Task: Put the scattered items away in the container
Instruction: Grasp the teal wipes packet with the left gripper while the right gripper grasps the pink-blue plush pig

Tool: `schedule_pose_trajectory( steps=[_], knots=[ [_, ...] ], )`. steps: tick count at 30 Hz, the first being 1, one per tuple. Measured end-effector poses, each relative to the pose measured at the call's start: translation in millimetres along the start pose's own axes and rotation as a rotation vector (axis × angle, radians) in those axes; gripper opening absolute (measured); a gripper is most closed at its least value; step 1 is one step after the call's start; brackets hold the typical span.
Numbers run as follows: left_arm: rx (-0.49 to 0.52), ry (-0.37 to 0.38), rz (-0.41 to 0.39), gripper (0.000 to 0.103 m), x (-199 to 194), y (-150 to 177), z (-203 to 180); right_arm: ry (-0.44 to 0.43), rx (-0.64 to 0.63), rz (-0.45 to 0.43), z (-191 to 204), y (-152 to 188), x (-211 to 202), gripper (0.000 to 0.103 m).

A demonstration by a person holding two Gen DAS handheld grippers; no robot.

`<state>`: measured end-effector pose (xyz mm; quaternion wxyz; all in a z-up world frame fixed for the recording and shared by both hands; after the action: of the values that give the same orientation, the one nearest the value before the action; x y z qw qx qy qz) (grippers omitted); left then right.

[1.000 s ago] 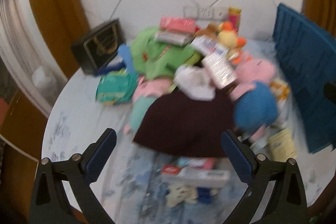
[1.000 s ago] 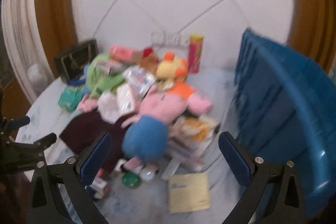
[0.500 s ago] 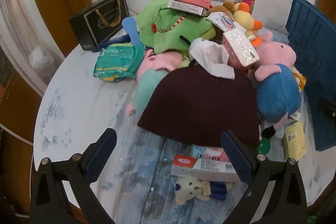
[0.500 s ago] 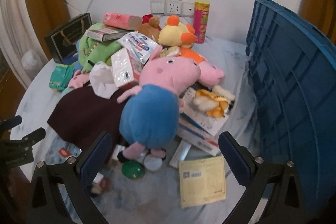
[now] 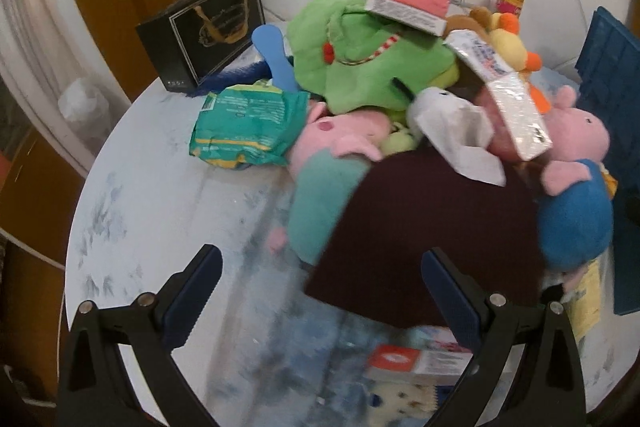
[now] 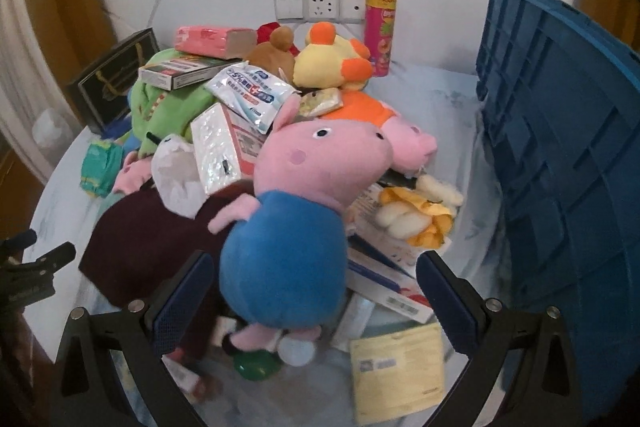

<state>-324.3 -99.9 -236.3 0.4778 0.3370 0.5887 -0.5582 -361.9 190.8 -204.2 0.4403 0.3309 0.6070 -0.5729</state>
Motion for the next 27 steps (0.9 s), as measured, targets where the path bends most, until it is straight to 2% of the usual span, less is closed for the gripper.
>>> schedule_pose_trajectory(
  steps=[7, 10, 16, 23, 25, 27],
  knots=[
    [0.035, 0.005, -0.008, 0.101, 22, -40, 44, 0.05, 0.121, 0.006, 14, -14, 17, 0.103],
    [0.016, -0.004, 0.01, 0.101, 38, -51, 71, 0.087, 0.154, 0.035, 10, -11, 28, 0.103],
    [-0.033, -0.026, 0.023, 0.101, 61, -63, 103, 0.09, 0.168, 0.096, 6, -8, 59, 0.103],
    [-0.04, 0.065, 0.017, 0.101, 76, -91, 115, 0.059, 0.171, 0.125, 13, -9, 83, 0.103],
    [-0.034, 0.097, 0.017, 0.101, 79, -104, 113, 0.056, 0.172, 0.141, 15, -5, 87, 0.098],
    [-0.026, 0.117, 0.029, 0.101, 85, -118, 108, 0.055, 0.201, 0.149, 16, -1, 90, 0.097]
  ],
)
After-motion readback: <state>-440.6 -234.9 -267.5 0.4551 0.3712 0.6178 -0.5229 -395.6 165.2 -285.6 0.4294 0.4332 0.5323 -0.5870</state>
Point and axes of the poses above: each gripper's, at about its wrist camera, not at the fingertips, and x roughly the way its jaws point, z to its left, y to its underside, the point moved 8 cm from there along x, roughly the way its jaws point, and after that the axes turned 12 degrees about z, right-handed, at the moved point
